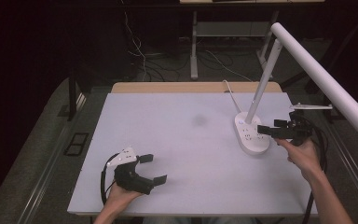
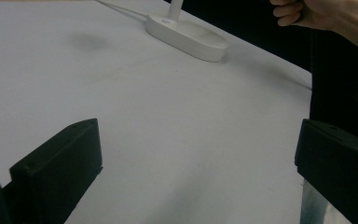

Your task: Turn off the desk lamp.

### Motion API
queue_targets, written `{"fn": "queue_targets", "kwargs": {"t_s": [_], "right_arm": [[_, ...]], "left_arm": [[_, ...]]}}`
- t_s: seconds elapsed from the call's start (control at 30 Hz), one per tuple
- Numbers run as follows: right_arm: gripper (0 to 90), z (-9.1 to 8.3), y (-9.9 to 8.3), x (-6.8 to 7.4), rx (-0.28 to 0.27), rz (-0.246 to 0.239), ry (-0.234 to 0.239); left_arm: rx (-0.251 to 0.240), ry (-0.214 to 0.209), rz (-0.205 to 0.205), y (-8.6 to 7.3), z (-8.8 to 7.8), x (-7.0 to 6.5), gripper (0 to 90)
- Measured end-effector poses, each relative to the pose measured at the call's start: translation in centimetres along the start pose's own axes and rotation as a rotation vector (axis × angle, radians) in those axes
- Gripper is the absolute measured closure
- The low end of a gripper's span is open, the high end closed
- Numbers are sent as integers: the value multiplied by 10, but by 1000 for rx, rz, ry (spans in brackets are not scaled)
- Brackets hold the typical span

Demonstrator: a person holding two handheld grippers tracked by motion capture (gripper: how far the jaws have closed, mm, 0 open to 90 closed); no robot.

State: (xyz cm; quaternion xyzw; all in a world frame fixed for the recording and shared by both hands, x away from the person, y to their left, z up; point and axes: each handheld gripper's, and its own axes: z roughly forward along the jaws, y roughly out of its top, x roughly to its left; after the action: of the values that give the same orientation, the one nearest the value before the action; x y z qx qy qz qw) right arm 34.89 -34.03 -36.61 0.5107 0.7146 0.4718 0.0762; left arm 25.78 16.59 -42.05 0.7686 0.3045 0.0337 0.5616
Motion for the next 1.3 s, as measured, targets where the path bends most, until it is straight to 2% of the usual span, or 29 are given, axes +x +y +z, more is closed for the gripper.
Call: {"fn": "queue_targets", "kwargs": {"t_s": [0.23,0.63,0.77,0.97,1.07,1.3], "right_arm": [[6,-6,-17,21,-23,-27,50],[7,-12,-42,40,-54,-48,97],[7,-10,-55,48,-58,-78,106],[7,-2,-77,54,-45,-114,107],[7,0,-88,57,-32,-115,107],[7,3,-104,63,-7,-143,114]], "left_arm": [[-3,4,-1,0,-1,1,0],[-2,3,2,0,-1,0,0],[0,4,2,0,-1,1,0],[3,4,4,0,-1,0,0],[4,4,5,0,-1,1,0],[7,4,4,0,0,1,0]]}}
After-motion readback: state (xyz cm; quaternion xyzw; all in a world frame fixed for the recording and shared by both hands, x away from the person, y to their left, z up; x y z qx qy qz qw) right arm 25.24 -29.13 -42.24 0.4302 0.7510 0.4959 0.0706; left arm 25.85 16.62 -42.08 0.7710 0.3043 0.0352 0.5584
